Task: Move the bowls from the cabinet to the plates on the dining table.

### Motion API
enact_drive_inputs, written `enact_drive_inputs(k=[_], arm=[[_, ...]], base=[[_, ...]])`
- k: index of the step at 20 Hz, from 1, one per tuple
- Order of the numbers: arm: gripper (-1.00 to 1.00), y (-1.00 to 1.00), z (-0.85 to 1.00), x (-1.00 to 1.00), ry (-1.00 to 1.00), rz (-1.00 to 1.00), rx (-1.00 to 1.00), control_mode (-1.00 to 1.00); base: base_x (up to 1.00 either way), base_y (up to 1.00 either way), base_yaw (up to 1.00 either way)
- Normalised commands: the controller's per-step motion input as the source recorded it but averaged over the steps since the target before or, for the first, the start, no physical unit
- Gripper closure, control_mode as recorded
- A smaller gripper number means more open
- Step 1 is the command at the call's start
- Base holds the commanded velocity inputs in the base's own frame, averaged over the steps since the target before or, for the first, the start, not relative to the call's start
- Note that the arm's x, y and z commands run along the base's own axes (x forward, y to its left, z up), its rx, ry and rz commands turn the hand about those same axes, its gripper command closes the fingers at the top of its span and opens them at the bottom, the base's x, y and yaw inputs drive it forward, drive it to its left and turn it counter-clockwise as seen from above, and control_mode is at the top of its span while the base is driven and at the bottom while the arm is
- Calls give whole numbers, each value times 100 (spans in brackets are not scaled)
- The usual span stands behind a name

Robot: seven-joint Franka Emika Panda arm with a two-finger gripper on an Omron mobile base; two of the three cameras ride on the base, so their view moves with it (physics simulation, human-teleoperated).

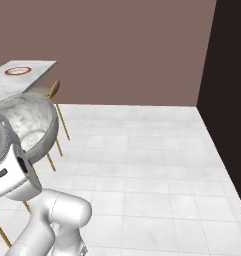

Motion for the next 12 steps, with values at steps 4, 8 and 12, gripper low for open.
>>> enact_drive_inputs(k=[4,8,12], arm=[[100,0,0,0,0,0,0,100],[100,0,0,0,0,0,0,100],[100,0,0,0,0,0,0,100]], base=[[1,-17,0],[2,0,0],[35,-2,0]])
